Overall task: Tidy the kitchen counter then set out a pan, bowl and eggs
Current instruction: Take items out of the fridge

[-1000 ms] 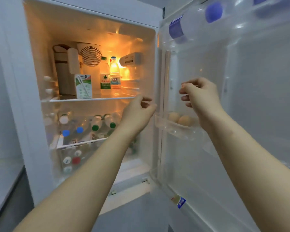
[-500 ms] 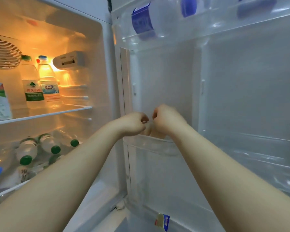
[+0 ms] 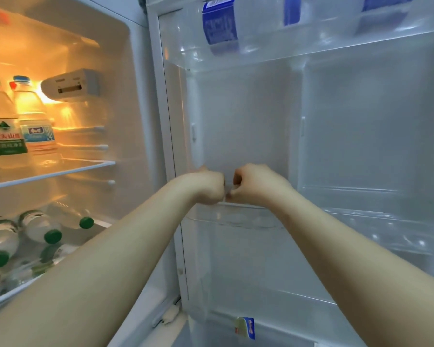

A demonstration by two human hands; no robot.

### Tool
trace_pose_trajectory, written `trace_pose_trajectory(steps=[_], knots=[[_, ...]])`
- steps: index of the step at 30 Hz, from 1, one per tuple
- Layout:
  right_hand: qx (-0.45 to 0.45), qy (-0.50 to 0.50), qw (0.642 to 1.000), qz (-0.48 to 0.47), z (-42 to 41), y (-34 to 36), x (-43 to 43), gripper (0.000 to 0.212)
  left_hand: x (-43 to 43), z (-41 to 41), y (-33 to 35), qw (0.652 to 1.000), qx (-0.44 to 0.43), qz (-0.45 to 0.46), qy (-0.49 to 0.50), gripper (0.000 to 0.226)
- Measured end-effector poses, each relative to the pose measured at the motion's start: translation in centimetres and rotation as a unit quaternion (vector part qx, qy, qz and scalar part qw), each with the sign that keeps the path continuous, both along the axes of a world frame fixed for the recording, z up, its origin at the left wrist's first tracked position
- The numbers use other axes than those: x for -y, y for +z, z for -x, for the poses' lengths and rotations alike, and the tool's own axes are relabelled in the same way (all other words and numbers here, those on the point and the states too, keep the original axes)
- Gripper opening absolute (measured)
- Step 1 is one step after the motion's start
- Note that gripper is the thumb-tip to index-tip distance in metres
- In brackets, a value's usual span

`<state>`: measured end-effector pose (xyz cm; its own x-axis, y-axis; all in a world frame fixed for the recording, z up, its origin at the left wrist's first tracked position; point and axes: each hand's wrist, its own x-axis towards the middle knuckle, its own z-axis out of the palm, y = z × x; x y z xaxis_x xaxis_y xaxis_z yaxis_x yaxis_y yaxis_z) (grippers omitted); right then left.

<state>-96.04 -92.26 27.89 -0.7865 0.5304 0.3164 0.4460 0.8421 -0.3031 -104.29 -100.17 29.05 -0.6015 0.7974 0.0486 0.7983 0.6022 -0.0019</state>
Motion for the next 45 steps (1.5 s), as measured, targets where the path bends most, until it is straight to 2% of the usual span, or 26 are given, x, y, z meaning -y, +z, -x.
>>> trace_pose_trajectory(steps=[6,10,15,19,20,23,27,30,34,41,45], knots=[[0.026,0.013,1.0,-0.002,-0.1,0.0,-0.2,0.021,-0.4,-0.3,0.2,1.0,-0.017,0.019,0.016,0.036],[0.02,0.033,0.999,0.0,0.2,-0.1,-0.3,0.028,-0.5,-0.3,0.0,0.999,0.005,-0.009,0.046,0.037],[0.025,0.042,0.999,0.005,0.1,0.0,-0.2,0.027,-0.5,-0.4,-0.2,0.996,0.072,-0.028,0.038,0.029],[0.04,0.039,0.998,0.016,0.1,0.0,-0.1,0.025,-0.5,-0.2,-0.1,0.996,0.076,-0.029,0.031,0.037],[0.043,0.043,0.998,0.016,0.2,0.0,-0.1,0.022,-0.4,-0.2,-0.1,0.997,0.068,-0.025,0.037,0.036],[0.057,0.051,0.997,0.022,0.1,0.2,0.0,0.034,-0.3,-0.1,-0.2,0.997,0.052,-0.02,0.053,0.028],[0.057,0.055,0.996,0.032,-0.1,0.2,0.0,0.034,-0.5,-0.1,-0.3,0.995,0.076,-0.034,0.049,0.014],[0.052,0.05,0.997,0.031,-0.2,0.1,-0.1,0.028,-0.4,-0.1,-0.3,0.994,0.093,-0.032,0.042,0.026],[0.047,0.051,0.997,0.028,-0.1,0.1,-0.1,0.03,-0.3,-0.3,-0.1,0.995,0.09,-0.026,0.036,0.026],[0.057,0.108,0.992,0.034,-0.8,0.4,0.2,0.032,-0.2,-0.4,-0.4,0.992,0.1,-0.074,0.025,0.012],[0.065,0.108,0.991,0.047,-0.8,0.5,0.1,0.031,0.0,-0.5,-0.5,0.984,0.135,-0.108,0.028,0.016]])
